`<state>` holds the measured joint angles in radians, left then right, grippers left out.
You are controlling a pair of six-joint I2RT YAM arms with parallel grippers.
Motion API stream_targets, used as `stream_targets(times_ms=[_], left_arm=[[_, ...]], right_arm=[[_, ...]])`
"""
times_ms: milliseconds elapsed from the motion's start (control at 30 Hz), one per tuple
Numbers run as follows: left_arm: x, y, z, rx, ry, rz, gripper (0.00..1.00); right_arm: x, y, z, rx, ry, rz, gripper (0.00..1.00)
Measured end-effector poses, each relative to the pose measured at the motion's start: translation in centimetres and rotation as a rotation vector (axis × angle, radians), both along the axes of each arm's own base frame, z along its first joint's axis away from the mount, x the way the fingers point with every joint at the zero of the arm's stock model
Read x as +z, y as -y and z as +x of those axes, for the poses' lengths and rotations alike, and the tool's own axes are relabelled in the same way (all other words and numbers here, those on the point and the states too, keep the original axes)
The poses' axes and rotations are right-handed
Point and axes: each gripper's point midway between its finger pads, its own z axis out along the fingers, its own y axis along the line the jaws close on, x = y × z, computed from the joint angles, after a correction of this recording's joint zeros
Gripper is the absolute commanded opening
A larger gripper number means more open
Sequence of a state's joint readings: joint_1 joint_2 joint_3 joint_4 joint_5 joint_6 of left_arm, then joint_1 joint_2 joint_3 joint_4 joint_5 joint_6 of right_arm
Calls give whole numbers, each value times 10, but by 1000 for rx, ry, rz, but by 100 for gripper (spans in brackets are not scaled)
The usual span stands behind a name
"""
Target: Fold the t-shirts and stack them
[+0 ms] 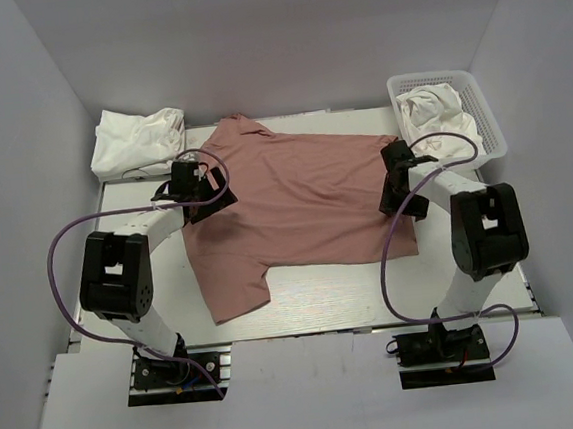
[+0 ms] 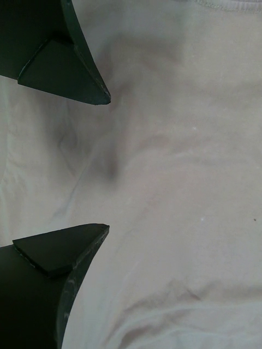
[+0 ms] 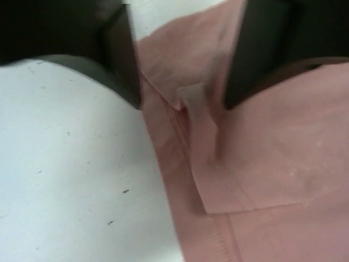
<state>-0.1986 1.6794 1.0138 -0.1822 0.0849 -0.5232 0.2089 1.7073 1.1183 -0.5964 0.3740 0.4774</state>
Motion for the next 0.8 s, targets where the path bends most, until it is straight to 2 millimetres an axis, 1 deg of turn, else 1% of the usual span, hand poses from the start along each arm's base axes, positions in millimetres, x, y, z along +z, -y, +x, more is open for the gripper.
stream_targets(times_ms=[33,100,133,167,267,400,467,500,567,667,733,800], left_arm=[[-1,0,0,1,-2,2,100],[-1,-2,0,6,-4,7,100],[-1,-2,0,8,-4,9,100],[-2,-3,0,10,-5,11,100],[-3,-3,0,12,-6,14,100],[-12,-3,0,11,-25,18,100],[-20,-3,-1,11,-42,21,100],[-23,-3,-2,11,-51,23,100],[-28,-3,-3,11,-62,25,100],[-31,-4,-4,11,-69,27,100],[-33,-4,-3,11,-68,26,100],[-33,-3,-1,12,-61,24,100]], right_arm=[[-5,2,1,-11,-16,-14,79],[-13,6,-2,-29,-48,-37,82],[-14,7,-5,-31,-62,-46,90],[-12,8,-7,-37,-63,-49,90],[1,7,-4,-31,-16,-37,90],[31,1,-7,-5,82,19,90],[39,-7,-11,25,123,76,90],[39,-10,-15,40,133,100,90],[34,-22,-25,78,129,174,90],[16,-44,-38,134,93,293,90],[4,-53,-44,153,61,343,90],[-4,-60,-46,164,39,377,90]])
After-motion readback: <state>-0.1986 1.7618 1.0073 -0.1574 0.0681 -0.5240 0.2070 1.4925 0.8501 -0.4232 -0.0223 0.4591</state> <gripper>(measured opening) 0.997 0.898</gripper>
